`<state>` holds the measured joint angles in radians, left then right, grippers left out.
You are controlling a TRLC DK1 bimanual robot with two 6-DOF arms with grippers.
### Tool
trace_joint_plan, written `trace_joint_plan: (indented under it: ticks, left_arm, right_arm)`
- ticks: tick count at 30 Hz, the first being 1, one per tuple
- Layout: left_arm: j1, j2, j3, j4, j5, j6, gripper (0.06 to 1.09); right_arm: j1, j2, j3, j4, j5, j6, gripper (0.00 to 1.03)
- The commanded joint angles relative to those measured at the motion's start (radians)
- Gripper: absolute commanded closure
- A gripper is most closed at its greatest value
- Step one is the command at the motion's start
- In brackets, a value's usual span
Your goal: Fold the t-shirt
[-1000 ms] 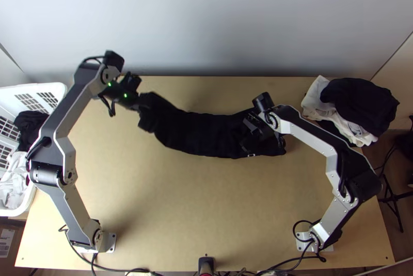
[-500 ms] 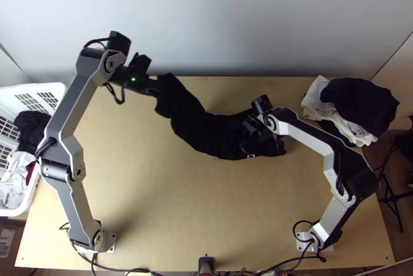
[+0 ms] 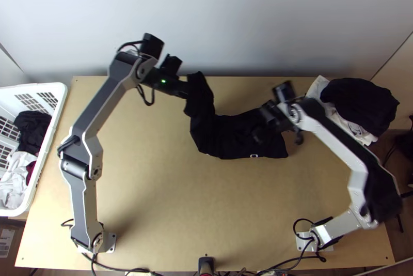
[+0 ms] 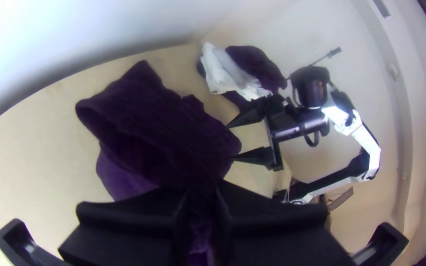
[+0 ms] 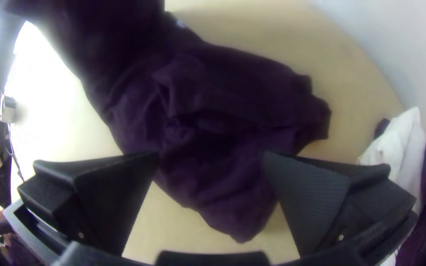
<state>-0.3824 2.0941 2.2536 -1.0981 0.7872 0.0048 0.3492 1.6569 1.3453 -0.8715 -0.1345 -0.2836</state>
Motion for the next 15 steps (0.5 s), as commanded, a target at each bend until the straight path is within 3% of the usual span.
trace_joint_plan:
  ticks: [1, 15]
  left_arm:
    - [-0.095, 0.057, 0.011, 0.07, 0.003, -0.019, 1.05]
    - [-0.231, 0.172, 0.011, 0.414, -0.002, -0.201, 1.05]
  right_arm:
    - [-0.059, -0.137, 0.043, -0.095, -0.02, 0.018, 0.04]
    - [-0.142, -0.322, -0.049, -0.123, -0.022, 0.07, 0.04]
